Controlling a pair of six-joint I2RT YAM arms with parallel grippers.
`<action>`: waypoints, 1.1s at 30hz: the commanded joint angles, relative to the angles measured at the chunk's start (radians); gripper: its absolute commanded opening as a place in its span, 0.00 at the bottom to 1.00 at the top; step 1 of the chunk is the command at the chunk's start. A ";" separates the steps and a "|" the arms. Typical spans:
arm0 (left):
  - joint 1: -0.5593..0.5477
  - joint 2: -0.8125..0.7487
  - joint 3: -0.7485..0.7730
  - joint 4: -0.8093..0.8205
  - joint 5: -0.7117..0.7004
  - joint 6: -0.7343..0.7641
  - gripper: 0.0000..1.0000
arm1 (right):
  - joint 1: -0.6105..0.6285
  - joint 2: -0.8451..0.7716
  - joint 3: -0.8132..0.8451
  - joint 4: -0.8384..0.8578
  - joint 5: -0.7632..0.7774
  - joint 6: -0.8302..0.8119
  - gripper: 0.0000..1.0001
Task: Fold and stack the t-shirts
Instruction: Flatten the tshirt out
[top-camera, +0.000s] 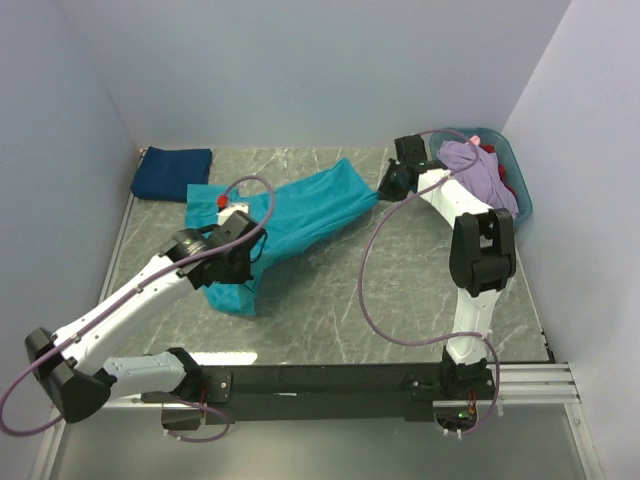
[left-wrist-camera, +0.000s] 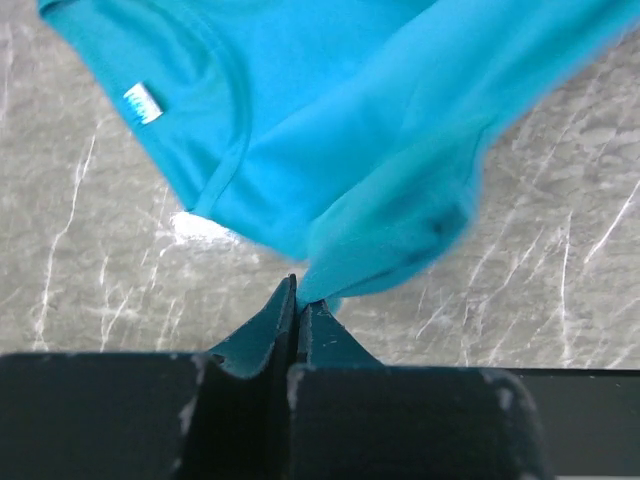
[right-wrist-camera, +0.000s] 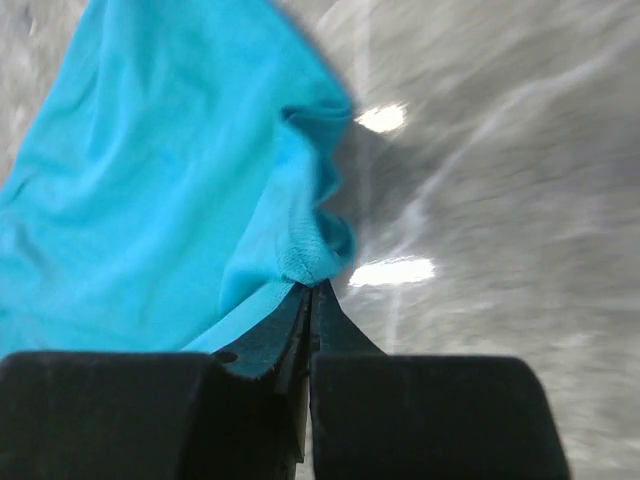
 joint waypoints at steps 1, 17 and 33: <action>0.054 -0.071 -0.028 0.017 0.091 0.054 0.01 | -0.051 -0.012 0.102 -0.123 0.156 -0.036 0.02; 0.076 -0.005 -0.148 0.188 0.257 0.085 0.01 | -0.016 -0.214 -0.272 0.007 -0.068 -0.102 0.48; 0.076 -0.038 -0.166 0.192 0.240 0.063 0.01 | 0.012 -0.130 -0.478 0.288 -0.119 0.234 0.61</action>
